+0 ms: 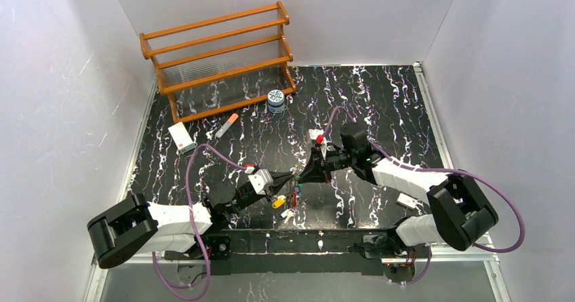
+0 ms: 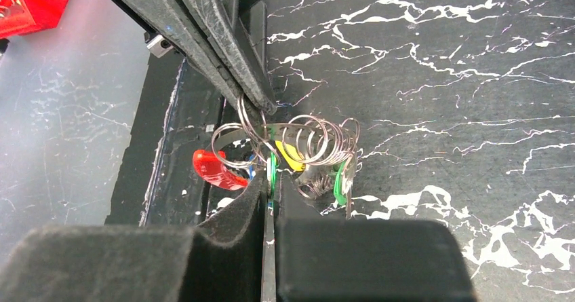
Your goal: Put the keys on the keyring
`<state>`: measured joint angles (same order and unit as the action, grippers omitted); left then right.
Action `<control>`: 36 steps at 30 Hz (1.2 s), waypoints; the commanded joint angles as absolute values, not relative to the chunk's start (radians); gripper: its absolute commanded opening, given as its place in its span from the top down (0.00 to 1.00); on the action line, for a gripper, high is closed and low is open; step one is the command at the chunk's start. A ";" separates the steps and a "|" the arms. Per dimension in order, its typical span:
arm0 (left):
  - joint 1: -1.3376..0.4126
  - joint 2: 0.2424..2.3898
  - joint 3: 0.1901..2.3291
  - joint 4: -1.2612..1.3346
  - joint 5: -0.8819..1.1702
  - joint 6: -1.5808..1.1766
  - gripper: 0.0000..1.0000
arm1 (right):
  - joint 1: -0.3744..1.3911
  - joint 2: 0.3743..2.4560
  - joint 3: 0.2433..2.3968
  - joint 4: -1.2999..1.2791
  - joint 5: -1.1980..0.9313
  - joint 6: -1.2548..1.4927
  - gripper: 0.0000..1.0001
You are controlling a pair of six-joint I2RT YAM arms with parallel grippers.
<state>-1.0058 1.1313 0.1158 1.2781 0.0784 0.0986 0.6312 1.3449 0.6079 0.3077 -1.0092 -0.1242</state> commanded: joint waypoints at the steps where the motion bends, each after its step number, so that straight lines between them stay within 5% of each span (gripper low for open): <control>1: -1.006 1.124 0.124 1.352 0.072 0.093 1.00 | 0.664 1.378 0.670 0.199 -0.956 -0.219 0.99; 9: -1.006 1.123 0.121 1.351 0.068 0.091 1.00 | 0.707 1.376 0.721 0.126 -0.874 -0.268 0.99; 14: -1.006 1.121 0.118 1.351 0.068 0.089 1.00 | 0.707 1.311 0.700 0.141 -0.832 -0.269 0.61; 19: -1.007 1.124 0.118 1.353 0.071 0.089 1.00 | 0.707 1.231 0.654 0.193 -0.789 -0.259 0.50; 28: -1.007 1.126 0.121 1.352 0.079 0.088 1.00 | 0.707 1.210 0.635 0.318 -0.853 -0.201 0.55; 35: -1.007 1.124 0.120 1.352 0.078 0.087 1.00 | 0.707 1.246 0.645 0.356 -0.888 -0.183 0.71; 36: -1.006 1.122 0.120 1.352 0.079 0.087 1.00 | 0.707 1.255 0.649 0.357 -0.893 -0.183 0.82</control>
<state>-1.0054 1.1378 0.1120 1.2865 0.0780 0.0914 0.7029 1.2434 0.6395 0.2962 -0.8585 -0.1959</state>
